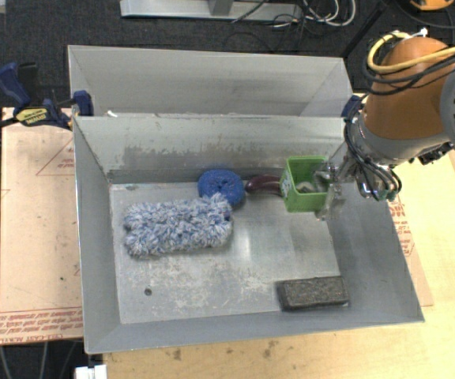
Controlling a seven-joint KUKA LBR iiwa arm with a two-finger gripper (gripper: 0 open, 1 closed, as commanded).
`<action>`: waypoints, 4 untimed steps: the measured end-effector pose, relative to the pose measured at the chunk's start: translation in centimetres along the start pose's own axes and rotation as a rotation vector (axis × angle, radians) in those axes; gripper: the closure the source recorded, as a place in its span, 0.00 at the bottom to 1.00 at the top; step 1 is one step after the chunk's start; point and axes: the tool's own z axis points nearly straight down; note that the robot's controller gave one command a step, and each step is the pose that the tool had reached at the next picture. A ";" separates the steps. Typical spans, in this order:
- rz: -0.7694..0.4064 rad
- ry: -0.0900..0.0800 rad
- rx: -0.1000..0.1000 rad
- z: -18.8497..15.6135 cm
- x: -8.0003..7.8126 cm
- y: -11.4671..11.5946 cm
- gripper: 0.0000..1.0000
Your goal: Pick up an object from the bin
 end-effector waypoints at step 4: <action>0.549 0.080 0.016 13.7 -1.7 3.6 0.00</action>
Offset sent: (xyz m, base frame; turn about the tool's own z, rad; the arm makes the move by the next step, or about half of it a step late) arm 0.0153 0.0249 -0.0607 0.3815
